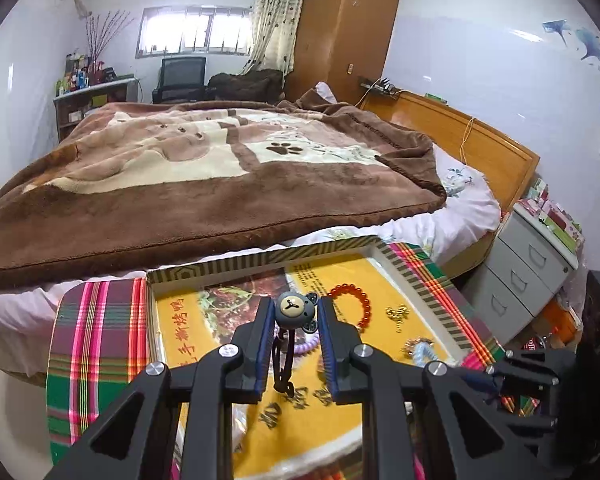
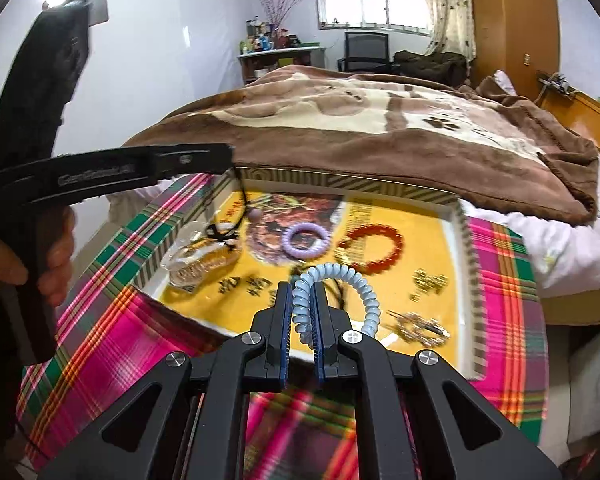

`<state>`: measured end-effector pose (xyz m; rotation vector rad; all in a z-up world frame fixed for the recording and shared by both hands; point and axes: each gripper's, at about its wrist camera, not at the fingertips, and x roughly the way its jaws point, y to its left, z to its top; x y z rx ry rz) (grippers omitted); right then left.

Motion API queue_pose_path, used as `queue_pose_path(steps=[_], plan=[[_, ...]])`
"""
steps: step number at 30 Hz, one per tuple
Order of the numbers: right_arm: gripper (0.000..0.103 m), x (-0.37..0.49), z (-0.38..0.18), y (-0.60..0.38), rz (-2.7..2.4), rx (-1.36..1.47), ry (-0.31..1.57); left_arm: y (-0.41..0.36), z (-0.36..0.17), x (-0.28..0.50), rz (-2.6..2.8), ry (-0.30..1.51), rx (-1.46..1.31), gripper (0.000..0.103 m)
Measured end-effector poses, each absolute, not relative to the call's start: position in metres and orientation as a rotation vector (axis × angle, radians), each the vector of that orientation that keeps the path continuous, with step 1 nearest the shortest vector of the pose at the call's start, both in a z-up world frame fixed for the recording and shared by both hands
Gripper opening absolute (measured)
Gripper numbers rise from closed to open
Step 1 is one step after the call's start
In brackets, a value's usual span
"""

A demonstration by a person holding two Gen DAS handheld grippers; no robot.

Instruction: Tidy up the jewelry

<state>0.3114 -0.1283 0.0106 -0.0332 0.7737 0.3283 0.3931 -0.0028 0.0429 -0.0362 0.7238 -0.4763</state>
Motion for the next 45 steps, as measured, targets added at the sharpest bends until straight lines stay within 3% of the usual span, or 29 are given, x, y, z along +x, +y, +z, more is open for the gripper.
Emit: queue_pose_path(steps=[20,45], plan=[[0.009,0.356,-0.034,-0.052,0.423,-0.110,0.869,0.022,-0.010,0.469,-0.406,0.823,-0.037,0.022],[0.009,0.367,-0.057,-0.043,0.444,-0.130,0.940,0.039,-0.044,0.489,-0.326,0.917,-0.017,0.022]])
